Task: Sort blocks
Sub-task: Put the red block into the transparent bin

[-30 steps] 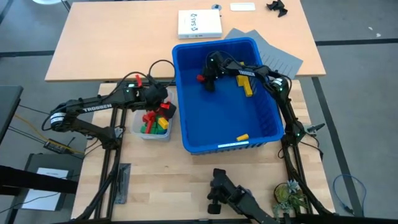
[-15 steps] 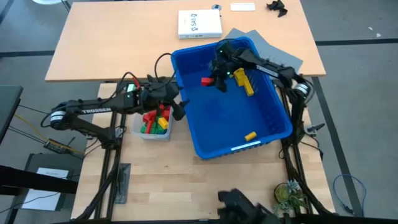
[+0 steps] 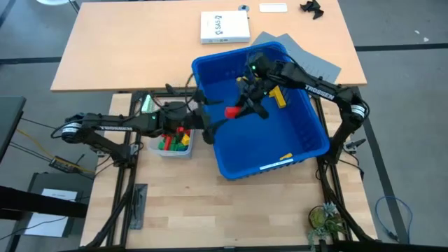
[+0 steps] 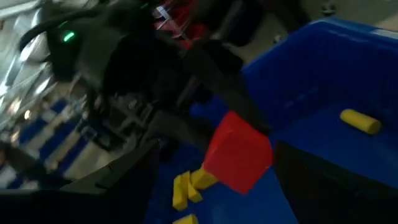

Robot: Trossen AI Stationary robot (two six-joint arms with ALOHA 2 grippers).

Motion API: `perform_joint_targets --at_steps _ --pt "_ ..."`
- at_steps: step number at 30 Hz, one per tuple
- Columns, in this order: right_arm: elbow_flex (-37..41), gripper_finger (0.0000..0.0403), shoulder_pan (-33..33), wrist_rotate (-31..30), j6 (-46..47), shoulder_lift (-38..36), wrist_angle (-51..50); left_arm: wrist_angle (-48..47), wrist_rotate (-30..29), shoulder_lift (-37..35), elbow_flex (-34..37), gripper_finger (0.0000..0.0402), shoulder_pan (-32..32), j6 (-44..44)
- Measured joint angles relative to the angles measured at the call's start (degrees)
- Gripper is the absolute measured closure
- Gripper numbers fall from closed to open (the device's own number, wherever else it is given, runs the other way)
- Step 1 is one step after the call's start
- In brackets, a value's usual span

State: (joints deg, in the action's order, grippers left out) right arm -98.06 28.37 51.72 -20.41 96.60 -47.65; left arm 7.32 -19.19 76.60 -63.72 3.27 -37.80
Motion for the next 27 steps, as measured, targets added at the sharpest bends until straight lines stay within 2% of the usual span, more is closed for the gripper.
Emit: perform_joint_targets --at_steps 5,13,16,22,24,27 --pt "0.0 0.0276 -2.9 0.9 3.4 0.0 -0.1 1.1 0.4 1.6 0.0 0.0083 -2.7 -5.4" --pt "0.0 0.0276 -6.7 2.1 6.8 0.0 0.1 1.1 2.1 3.7 0.0 0.0097 -5.2 -7.2" --pt "0.0 0.0276 -7.4 1.8 8.1 0.0 0.8 1.2 2.1 4.0 0.0 0.0129 -5.9 -7.2" --pt "0.0 0.0276 -7.5 -0.3 9.2 0.0 2.1 2.7 1.5 4.0 0.0 0.0224 -6.4 -7.2" --pt "0.0 0.0257 -7.7 0.0 10.3 0.0 2.4 2.3 -0.2 4.0 0.0 0.0251 -6.5 -7.6" --pt "-0.1 0.0201 -7.7 -0.5 10.4 0.0 3.1 2.6 -1.7 4.0 0.0 0.0258 -6.5 -7.1"
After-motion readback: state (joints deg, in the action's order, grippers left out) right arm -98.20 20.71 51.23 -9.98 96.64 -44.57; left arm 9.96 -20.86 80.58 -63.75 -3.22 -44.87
